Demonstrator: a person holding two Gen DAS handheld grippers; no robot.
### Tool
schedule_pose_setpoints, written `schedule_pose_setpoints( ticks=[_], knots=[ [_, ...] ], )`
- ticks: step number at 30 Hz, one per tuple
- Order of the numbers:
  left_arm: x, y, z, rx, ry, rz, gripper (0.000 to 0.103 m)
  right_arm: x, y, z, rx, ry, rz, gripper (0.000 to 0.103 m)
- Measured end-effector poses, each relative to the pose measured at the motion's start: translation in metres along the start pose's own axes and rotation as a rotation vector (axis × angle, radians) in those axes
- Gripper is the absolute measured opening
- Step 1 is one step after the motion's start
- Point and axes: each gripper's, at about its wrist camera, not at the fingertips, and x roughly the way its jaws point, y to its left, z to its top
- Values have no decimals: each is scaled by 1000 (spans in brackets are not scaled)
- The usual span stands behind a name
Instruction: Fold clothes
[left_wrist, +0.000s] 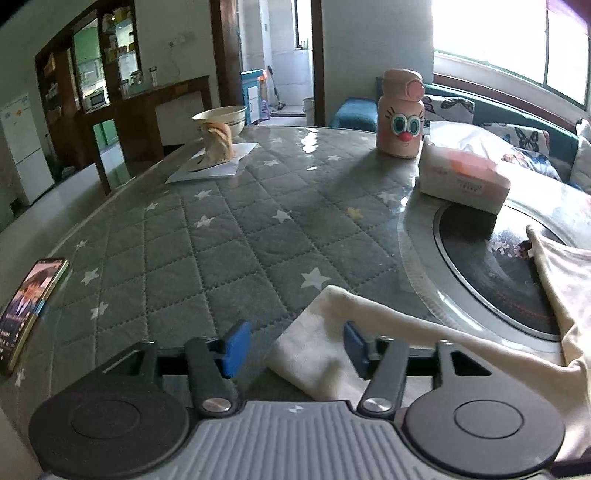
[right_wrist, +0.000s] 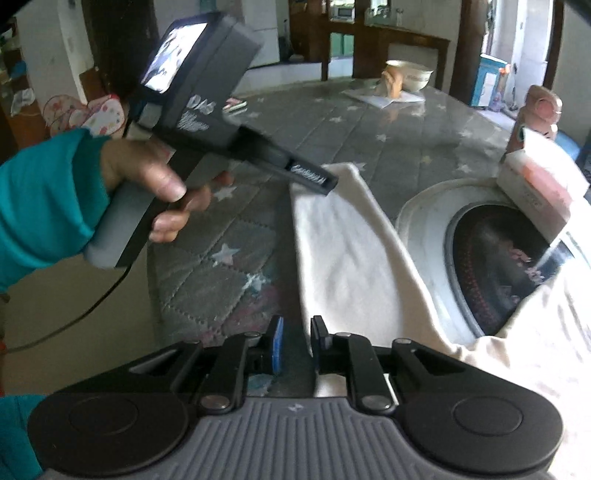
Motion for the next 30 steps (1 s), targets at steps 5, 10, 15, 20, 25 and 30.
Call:
schedule_pose_setpoints(
  ticks=[5, 10, 15, 20, 25, 30],
  knots=[
    [-5, 5, -6, -63, 16, -12, 68, 11, -7, -6, 50, 11, 13, 16],
    [-9, 11, -12, -125, 18, -18, 68, -2, -5, -4, 49, -18, 17, 22],
    [-6, 12, -15, -157, 26, -2, 67, -14, -8, -8, 58, -37, -1, 27],
    [-9, 15, -17, -191, 25, 6, 68, -24, -14, -15, 87, -48, -15, 31],
    [-9, 11, -18, -182, 19, 39, 60, -30, -18, -21, 109, -59, -25, 34],
    [-9, 12, -18, -176, 1, 17, 17, -34, -21, -25, 134, -77, -32, 35]
  ],
)
